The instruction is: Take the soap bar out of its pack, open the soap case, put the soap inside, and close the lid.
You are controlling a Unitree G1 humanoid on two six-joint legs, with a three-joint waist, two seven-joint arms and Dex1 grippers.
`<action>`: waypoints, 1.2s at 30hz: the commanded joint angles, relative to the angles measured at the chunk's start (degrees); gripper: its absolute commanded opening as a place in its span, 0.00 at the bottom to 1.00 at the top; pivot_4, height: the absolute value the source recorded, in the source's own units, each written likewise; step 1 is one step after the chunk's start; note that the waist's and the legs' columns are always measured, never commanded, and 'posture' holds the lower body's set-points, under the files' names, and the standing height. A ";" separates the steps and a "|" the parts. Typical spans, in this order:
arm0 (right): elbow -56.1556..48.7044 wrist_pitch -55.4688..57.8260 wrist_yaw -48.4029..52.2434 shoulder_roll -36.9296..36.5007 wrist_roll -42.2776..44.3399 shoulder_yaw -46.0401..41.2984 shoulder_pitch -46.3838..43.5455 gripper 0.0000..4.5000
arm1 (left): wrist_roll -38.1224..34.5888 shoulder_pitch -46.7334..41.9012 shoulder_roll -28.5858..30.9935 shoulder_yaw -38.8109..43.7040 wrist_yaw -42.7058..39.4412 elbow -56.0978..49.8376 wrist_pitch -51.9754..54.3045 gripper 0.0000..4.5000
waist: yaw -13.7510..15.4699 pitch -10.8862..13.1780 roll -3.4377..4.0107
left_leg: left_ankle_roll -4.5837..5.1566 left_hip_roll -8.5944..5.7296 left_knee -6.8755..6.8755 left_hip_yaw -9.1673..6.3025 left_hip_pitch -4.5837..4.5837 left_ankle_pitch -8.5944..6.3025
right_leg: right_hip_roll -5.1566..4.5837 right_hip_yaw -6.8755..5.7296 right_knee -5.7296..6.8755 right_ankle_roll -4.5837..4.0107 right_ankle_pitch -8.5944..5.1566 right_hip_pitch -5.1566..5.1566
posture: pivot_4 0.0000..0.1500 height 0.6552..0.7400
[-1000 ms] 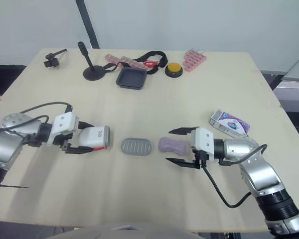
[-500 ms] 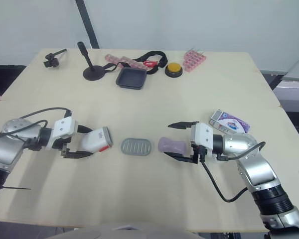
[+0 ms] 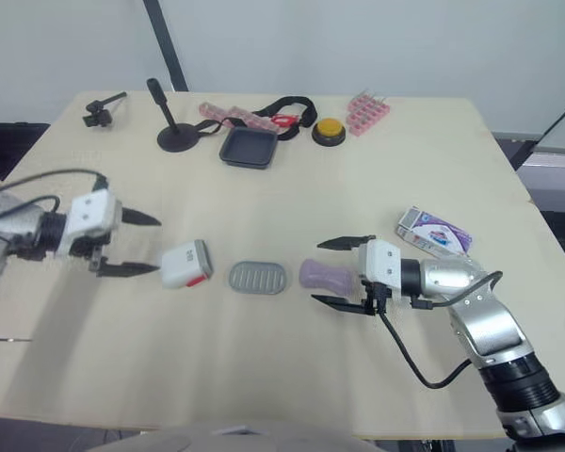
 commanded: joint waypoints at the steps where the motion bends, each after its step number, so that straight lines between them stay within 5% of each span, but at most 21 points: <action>1: -3.48 4.51 -0.43 -2.74 0.72 -1.82 -1.36 1.00 | -3.33 0.13 -1.61 0.32 1.43 -7.70 3.17 1.00 | 0.03 0.01 0.03 | 0.00 0.00 0.00 0.00 -0.01 0.00 | 0.00 0.01 0.00 0.00 0.00 0.00 | 1.00 1.00; 15: -11.53 18.88 1.03 -11.96 -0.99 0.95 -5.59 1.00 | -3.63 5.74 -18.77 -5.68 8.61 -8.73 -2.75 1.00 | 0.06 0.03 0.09 | -0.02 0.05 0.01 0.00 -0.03 0.01 | 0.10 0.05 0.00 0.01 0.01 0.00 | 1.00 1.00; 26: -6.71 22.28 2.60 -11.90 -8.89 11.19 -9.54 1.00 | -3.51 8.28 -18.73 -5.60 8.70 -9.36 -4.94 1.00 | -0.12 0.03 0.10 | -0.01 0.07 0.04 0.00 0.01 0.02 | 0.09 0.05 0.05 0.00 0.01 0.00 | 1.00 1.00; 36: -4.65 25.37 -0.40 -7.35 -9.29 10.57 -13.32 1.00 | -1.90 9.74 -18.29 -6.84 10.35 -12.35 -5.49 1.00 | -0.24 0.03 0.11 | -0.01 0.07 0.05 0.00 0.01 0.02 | 0.10 0.05 0.08 0.00 0.01 0.00 | 1.00 1.00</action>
